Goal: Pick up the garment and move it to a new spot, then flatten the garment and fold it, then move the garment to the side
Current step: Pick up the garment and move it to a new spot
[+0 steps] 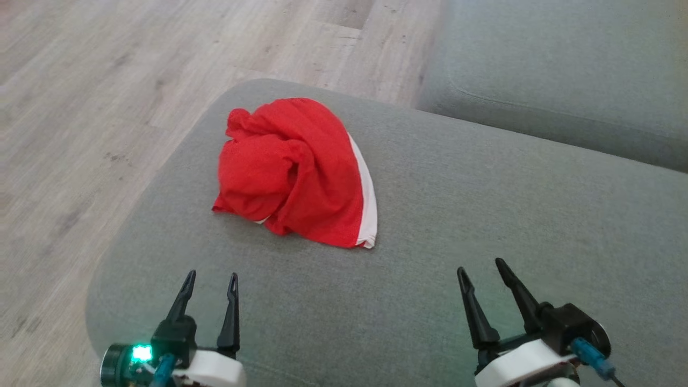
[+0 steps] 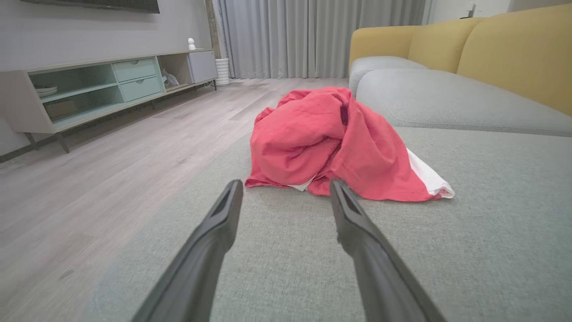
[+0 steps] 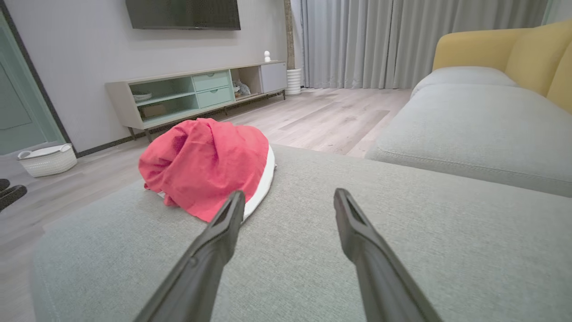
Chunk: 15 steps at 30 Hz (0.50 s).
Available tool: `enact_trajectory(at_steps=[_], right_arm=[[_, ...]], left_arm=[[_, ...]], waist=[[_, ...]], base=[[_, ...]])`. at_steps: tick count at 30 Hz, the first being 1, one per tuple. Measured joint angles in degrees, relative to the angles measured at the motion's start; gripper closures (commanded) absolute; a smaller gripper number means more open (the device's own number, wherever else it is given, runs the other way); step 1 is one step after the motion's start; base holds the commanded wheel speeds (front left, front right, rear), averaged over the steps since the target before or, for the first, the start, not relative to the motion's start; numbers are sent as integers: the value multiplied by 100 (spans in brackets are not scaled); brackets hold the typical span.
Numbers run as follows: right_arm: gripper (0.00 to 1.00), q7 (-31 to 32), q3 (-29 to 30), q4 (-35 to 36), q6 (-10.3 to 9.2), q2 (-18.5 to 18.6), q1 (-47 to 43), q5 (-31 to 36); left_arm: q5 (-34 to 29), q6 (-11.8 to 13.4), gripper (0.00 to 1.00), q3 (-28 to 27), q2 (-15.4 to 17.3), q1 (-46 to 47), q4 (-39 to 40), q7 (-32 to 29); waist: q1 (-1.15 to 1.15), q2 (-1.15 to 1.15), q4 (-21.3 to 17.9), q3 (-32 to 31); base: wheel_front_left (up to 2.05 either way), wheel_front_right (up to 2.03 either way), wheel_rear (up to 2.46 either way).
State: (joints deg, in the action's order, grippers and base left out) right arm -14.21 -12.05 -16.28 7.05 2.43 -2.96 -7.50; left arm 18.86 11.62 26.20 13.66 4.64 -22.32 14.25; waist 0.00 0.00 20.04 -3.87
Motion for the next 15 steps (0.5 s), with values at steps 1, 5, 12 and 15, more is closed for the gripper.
enact_trajectory(at_steps=[1,5,12,15], right_arm=[[0,0,-31,-4,0,0,0,-9],[0,0,-81,-5,0,0,0,-9],[0,0,-203,2,1,0,2,-8],[0,0,-151,2,0,3,10,14]], left_arm=[[19,-1,0,0,7,-16,2,0],[32,-1,0,0,48,-49,10,-5],[-37,-93,0,74,322,32,98,-203],[-255,-407,0,356,439,440,94,-524]], waist=[[0,0,44,-5],[0,0,153,-9],[0,0,29,121],[0,0,-66,250]], base=[[0,0,0],[0,0,0],[0,0,0],[0,0,0]])
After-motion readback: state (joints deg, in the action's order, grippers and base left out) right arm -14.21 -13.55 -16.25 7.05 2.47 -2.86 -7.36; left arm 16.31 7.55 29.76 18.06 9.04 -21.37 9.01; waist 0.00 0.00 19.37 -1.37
